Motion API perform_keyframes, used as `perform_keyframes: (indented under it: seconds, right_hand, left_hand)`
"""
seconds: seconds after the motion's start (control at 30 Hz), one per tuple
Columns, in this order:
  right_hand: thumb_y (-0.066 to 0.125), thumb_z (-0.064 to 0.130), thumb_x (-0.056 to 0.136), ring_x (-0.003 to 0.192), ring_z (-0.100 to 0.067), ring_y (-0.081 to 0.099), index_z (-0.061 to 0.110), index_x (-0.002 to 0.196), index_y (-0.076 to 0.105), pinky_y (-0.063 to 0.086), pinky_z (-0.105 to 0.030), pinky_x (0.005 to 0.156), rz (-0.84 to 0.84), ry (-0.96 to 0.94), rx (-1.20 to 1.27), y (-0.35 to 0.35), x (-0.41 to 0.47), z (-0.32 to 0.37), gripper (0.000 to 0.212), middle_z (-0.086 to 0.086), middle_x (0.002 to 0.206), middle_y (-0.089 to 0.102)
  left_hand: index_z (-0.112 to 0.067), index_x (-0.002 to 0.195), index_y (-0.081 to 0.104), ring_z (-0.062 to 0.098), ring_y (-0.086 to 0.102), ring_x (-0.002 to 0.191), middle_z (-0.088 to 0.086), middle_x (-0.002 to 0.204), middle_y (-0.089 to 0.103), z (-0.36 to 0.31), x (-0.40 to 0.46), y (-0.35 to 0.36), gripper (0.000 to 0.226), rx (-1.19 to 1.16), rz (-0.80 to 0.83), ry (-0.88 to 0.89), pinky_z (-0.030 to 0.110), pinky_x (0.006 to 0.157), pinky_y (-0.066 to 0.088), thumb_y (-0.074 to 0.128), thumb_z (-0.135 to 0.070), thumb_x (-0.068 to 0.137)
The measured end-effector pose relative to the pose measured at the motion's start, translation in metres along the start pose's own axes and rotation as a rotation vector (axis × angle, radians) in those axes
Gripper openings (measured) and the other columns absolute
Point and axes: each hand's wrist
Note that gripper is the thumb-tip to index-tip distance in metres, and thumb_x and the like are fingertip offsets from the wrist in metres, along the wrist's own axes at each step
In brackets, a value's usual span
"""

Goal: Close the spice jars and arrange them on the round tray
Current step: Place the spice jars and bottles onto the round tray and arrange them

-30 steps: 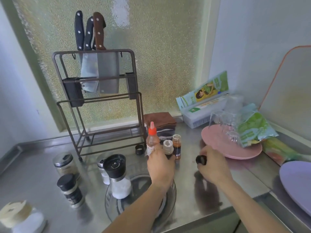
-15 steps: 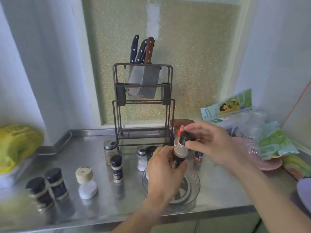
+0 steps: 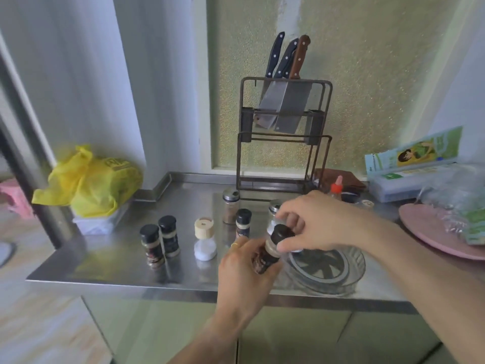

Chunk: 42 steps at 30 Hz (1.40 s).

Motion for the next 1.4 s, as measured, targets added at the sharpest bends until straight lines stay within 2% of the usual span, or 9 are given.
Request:
perform_keyframes:
  seconds: [0.2,0.3,0.43,0.53,0.67,0.77,0.9,1.3,1.4]
  right_hand:
    - [0.061,0.071,0.080,0.084,-0.026,0.069,0.017,0.108,0.072,0.056,-0.045,0.073,0.070,0.005,-0.100,0.014,0.024,0.022,0.062,-0.005,0.094,0.076]
    - [0.073,0.058,0.079,0.091,-0.014,0.065,0.031,0.126,0.059,0.055,-0.040,0.084,0.140,-0.048,-0.044,0.016,0.028,0.028,0.056,0.009,0.112,0.069]
    - [0.057,0.068,0.087,0.073,-0.023,0.066,0.010,0.104,0.069,0.053,-0.045,0.072,0.108,0.013,-0.081,0.022,0.036,0.032,0.061,-0.010,0.088,0.074]
    - [0.077,0.051,0.080,0.081,-0.011,0.067,0.033,0.127,0.055,0.053,-0.036,0.075,0.163,-0.037,0.046,0.025,0.035,0.033,0.055,0.009,0.103,0.071]
    - [0.060,0.068,0.086,0.077,-0.024,0.071,0.013,0.099,0.071,0.054,-0.035,0.069,0.089,0.008,-0.016,0.030,0.041,0.031,0.058,-0.006,0.085,0.077]
    - [0.076,0.054,0.079,0.081,-0.008,0.069,0.031,0.120,0.063,0.056,-0.034,0.076,0.133,-0.034,0.065,0.030,0.038,0.031,0.049,0.008,0.102,0.073]
    - [0.060,0.070,0.083,0.061,-0.016,0.064,0.010,0.094,0.075,0.056,-0.040,0.068,0.071,0.033,0.048,0.033,0.040,0.027,0.062,-0.003,0.073,0.075]
    - [0.070,0.057,0.085,0.065,-0.009,0.073,0.018,0.098,0.072,0.060,-0.035,0.075,0.073,0.010,0.106,0.048,0.037,0.016,0.041,0.002,0.077,0.078]
    - [0.051,0.080,0.082,0.051,-0.011,0.066,0.005,0.081,0.072,0.054,-0.029,0.062,0.044,0.110,0.117,0.051,0.037,0.014,0.077,0.005,0.059,0.071]
  left_hand:
    - [-0.037,0.100,0.071,0.007,0.064,0.083,-0.015,0.086,0.063,0.020,-0.005,-0.018,0.031,0.025,-0.016,-0.038,0.034,0.077,0.057,0.079,-0.042,0.070]
    - [-0.036,0.098,0.070,0.007,0.064,0.082,-0.014,0.085,0.063,0.028,-0.006,-0.024,0.030,0.027,-0.025,-0.053,0.035,0.076,0.057,0.077,-0.044,0.070]
    - [-0.038,0.099,0.067,0.007,0.064,0.082,-0.015,0.084,0.062,0.034,-0.008,-0.026,0.033,0.036,-0.030,-0.060,0.036,0.076,0.056,0.080,-0.040,0.069]
    - [-0.041,0.102,0.065,0.007,0.065,0.082,-0.015,0.085,0.062,0.038,-0.009,-0.025,0.037,0.023,-0.030,-0.066,0.035,0.076,0.056,0.080,-0.043,0.068]
    - [-0.037,0.099,0.069,0.007,0.065,0.082,-0.016,0.085,0.062,0.042,-0.009,-0.025,0.034,0.035,-0.034,-0.071,0.036,0.076,0.057,0.081,-0.043,0.067]
    - [-0.036,0.097,0.069,0.007,0.065,0.081,-0.016,0.085,0.063,0.044,-0.008,-0.024,0.032,0.032,-0.036,-0.073,0.037,0.076,0.057,0.080,-0.044,0.067]
    - [-0.036,0.097,0.066,0.008,0.065,0.080,-0.014,0.085,0.062,0.045,-0.009,-0.021,0.034,0.036,-0.032,-0.061,0.038,0.075,0.057,0.080,-0.042,0.067]
    - [-0.037,0.098,0.065,0.009,0.065,0.080,-0.013,0.084,0.063,0.046,-0.008,-0.015,0.034,0.031,-0.016,-0.060,0.039,0.076,0.057,0.080,-0.041,0.067]
    - [-0.041,0.103,0.061,0.008,0.065,0.081,-0.013,0.083,0.063,0.048,-0.007,-0.013,0.040,0.035,-0.009,-0.052,0.038,0.076,0.057,0.079,-0.041,0.067]
Point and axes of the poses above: each hand's wrist, its own x-axis towards the middle knuckle, its own y-axis out of the palm, z = x × y
